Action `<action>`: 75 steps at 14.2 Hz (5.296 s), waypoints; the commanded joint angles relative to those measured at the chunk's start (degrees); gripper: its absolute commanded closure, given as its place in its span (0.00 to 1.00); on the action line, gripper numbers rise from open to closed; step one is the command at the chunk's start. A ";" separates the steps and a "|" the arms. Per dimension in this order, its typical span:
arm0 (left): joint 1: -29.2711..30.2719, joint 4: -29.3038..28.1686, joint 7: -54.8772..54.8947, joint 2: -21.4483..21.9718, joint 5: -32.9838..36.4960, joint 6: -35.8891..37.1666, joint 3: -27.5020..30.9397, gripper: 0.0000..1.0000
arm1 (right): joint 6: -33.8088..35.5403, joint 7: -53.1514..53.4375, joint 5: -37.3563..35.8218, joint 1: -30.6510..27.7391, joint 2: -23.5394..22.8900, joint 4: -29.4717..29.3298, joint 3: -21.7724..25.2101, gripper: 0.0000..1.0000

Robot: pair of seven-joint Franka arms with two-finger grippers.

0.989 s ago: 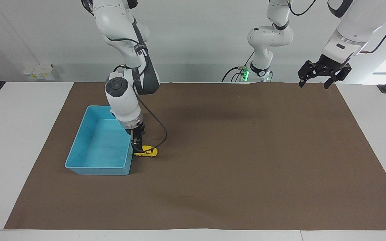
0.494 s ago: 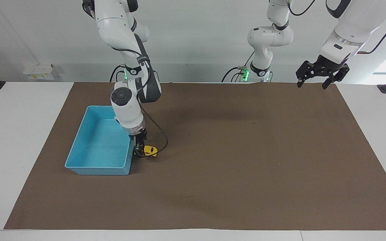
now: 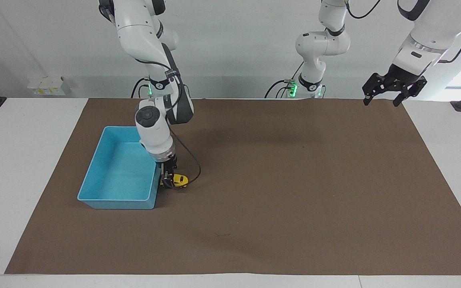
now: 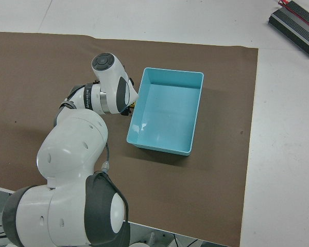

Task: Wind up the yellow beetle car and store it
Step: 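Lower the right gripper and grasp the yellow car beside the bin, then lift the car with the right gripper into the blue bin, then lower the car onto the bin floor and open the right gripper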

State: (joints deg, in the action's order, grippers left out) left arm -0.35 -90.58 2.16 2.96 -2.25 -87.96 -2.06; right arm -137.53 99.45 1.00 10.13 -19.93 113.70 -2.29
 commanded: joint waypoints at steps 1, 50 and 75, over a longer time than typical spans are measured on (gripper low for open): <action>0.35 -0.48 0.57 0.82 0.58 -0.63 -0.14 0.00 | -1.42 0.49 0.58 -0.11 0.16 0.73 -0.26 0.93; 0.09 -0.65 -0.05 1.00 0.58 -0.02 0.57 0.00 | 36.02 -72.86 2.51 -11.44 18.44 -11.49 -1.75 1.00; 0.09 -0.65 -0.05 0.91 0.58 0.07 0.57 0.00 | 13.08 -98.65 -0.83 -16.99 12.12 4.25 -1.66 1.00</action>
State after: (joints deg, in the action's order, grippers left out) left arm -0.35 -90.57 2.14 2.96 -2.25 -88.10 -1.48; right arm -122.48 2.45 0.74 -6.18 -7.64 116.33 -3.69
